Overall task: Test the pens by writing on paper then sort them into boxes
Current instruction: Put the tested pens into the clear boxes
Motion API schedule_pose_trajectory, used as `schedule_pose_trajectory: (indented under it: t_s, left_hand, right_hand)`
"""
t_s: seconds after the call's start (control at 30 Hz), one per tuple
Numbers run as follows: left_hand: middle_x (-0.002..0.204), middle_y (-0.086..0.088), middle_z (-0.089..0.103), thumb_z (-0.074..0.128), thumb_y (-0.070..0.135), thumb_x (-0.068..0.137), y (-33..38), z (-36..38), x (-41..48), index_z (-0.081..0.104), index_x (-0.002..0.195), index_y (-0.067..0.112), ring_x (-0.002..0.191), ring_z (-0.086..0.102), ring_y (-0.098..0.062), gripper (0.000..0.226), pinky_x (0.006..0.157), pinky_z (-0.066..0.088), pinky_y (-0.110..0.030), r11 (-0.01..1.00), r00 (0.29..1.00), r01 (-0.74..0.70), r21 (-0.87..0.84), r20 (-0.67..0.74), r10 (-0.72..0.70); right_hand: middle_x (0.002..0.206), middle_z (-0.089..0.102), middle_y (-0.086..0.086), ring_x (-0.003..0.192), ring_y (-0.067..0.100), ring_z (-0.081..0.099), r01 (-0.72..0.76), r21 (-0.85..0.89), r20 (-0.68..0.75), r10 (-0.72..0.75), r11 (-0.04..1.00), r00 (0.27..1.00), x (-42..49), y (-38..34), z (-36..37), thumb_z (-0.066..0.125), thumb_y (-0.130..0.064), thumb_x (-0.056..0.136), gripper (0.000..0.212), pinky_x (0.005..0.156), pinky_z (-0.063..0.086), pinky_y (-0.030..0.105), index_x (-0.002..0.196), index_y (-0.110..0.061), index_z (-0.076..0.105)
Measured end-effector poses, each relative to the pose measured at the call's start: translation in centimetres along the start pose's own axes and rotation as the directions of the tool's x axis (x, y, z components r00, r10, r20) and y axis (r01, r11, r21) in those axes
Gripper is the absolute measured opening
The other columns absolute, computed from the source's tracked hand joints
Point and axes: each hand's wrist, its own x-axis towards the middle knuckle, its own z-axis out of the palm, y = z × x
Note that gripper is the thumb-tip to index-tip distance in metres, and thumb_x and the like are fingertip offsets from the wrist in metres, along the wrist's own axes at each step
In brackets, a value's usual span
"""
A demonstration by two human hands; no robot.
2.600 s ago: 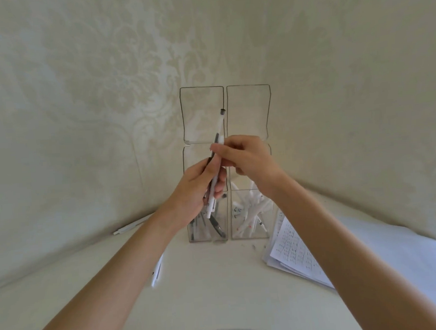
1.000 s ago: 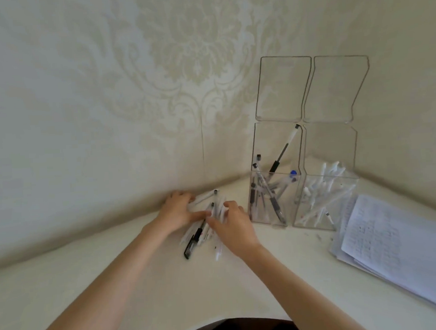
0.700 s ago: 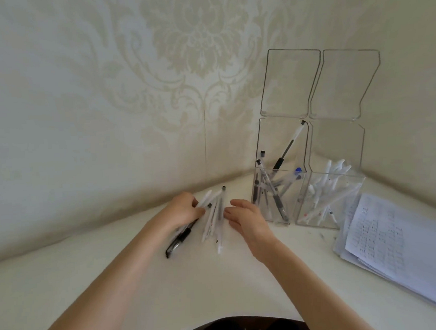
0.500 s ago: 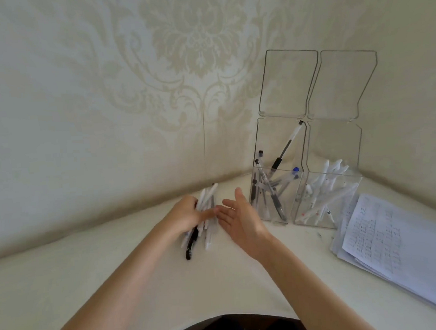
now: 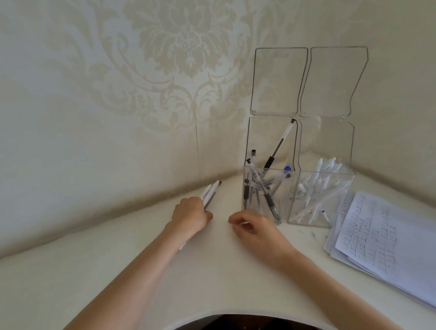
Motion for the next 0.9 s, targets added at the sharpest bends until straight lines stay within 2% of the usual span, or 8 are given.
schedule_pose_trajectory:
  t_s: [0.07, 0.13, 0.2, 0.27, 0.4, 0.6, 0.77, 0.9]
  left_hand:
    - [0.088, -0.010, 0.054, 0.050, 0.025, 0.090, -0.3, -0.8, -0.4, 0.049, 0.090, 0.008, 0.081, 0.052, -0.025, 0.017, 0.062, 0.033, -0.025, 0.996, 0.999, -0.033, -0.080, 0.004, 0.033]
    - [0.074, -0.004, 0.055, 0.052, 0.019, 0.088, -1.0, -1.7, -0.8, 0.048, 0.081, 0.010, 0.066, 0.055, -0.019, 0.013, 0.052, 0.035, -0.020, 0.942, 0.998, -0.057, -0.332, -0.010, 0.057]
    - [0.075, -0.004, 0.064, 0.053, 0.013, 0.087, -1.3, -2.7, -1.7, 0.053, 0.086, 0.010, 0.058, 0.063, -0.010, 0.003, 0.057, 0.045, -0.018, 0.782, 0.996, -0.085, -0.618, -0.037, 0.079]
    - [0.072, -0.002, 0.066, 0.057, 0.012, 0.085, -1.3, -3.6, -2.7, 0.054, 0.087, 0.011, 0.057, 0.064, -0.010, 0.004, 0.062, 0.051, -0.027, 0.609, 0.982, -0.188, -0.770, -0.142, 0.125]
    - [0.060, 0.005, 0.057, 0.067, 0.019, 0.081, -0.3, -4.6, -4.8, 0.052, 0.078, 0.013, 0.059, 0.055, -0.010, 0.016, 0.056, 0.045, -0.019, 0.407, 0.915, -0.397, -0.823, -0.319, 0.248]
    - [0.066, 0.004, 0.064, 0.068, 0.029, 0.073, -0.6, -3.0, -5.5, 0.055, 0.086, 0.013, 0.067, 0.061, -0.010, 0.024, 0.060, 0.046, -0.024, 0.282, 0.915, -0.396, -0.874, -0.348, 0.206]
    - [0.066, 0.001, 0.067, 0.080, 0.027, 0.066, -1.3, -0.8, -6.3, 0.061, 0.090, 0.013, 0.065, 0.062, -0.009, 0.034, 0.054, 0.043, -0.017, 0.293, 0.958, -0.275, -0.916, -0.235, 0.162]
    - [0.070, -0.001, 0.067, 0.067, 0.029, 0.078, -2.2, -0.1, -6.5, 0.061, 0.088, 0.008, 0.070, 0.065, -0.014, 0.024, 0.061, 0.048, -0.022, 0.313, 0.962, -0.242, -0.919, -0.184, 0.204]
  right_hand:
    - [0.106, 0.061, -0.007, 0.098, 0.004, 0.056, 0.023, -0.015, 0.007, -0.023, 1.000, 1.000, 0.0, 0.1, 0.1, 0.055, -0.011, 0.092, 0.017, 0.081, 0.036, 0.001, 0.105, -0.014, 0.066]
    - [0.105, 0.062, -0.005, 0.097, 0.005, 0.057, 0.041, -0.019, 0.014, -0.040, 0.999, 0.999, 0.1, 0.1, 0.0, 0.056, -0.012, 0.092, 0.016, 0.081, 0.038, 0.003, 0.104, -0.014, 0.066]
    - [0.102, 0.063, -0.006, 0.095, 0.005, 0.057, 0.044, 0.003, 0.022, -0.044, 0.999, 0.999, 0.1, -0.1, -0.2, 0.055, -0.015, 0.093, 0.016, 0.080, 0.039, 0.004, 0.104, -0.013, 0.067]
    - [0.098, 0.063, -0.007, 0.090, 0.002, 0.057, 0.053, 0.036, 0.033, -0.054, 0.998, 0.998, 0.1, -0.5, -0.4, 0.054, -0.017, 0.095, 0.017, 0.077, 0.039, 0.003, 0.104, -0.011, 0.067]
    - [0.100, 0.066, -0.009, 0.093, 0.003, 0.059, 0.071, 0.178, -0.023, -0.068, 0.982, 0.997, 0.2, -2.2, -0.8, 0.052, -0.023, 0.097, 0.020, 0.078, 0.043, 0.008, 0.103, -0.012, 0.067]
    - [0.099, 0.066, -0.011, 0.098, 0.004, 0.061, 0.180, 0.276, -0.154, -0.141, 0.944, 0.978, 0.6, -4.6, -1.2, 0.052, -0.024, 0.097, 0.012, 0.089, 0.049, 0.024, 0.102, -0.024, 0.063]
    - [0.105, 0.066, -0.012, 0.101, 0.001, 0.059, 0.193, 0.261, -0.190, -0.146, 0.946, 0.971, 0.9, -5.2, -1.1, 0.054, -0.030, 0.095, 0.019, 0.090, 0.050, 0.026, 0.112, -0.025, 0.061]
    - [0.104, 0.061, -0.015, 0.097, -0.003, 0.056, 0.148, 0.207, -0.142, -0.120, 0.967, 0.983, 1.0, -5.6, -0.8, 0.057, -0.035, 0.092, 0.024, 0.082, 0.046, 0.016, 0.115, -0.026, 0.058]
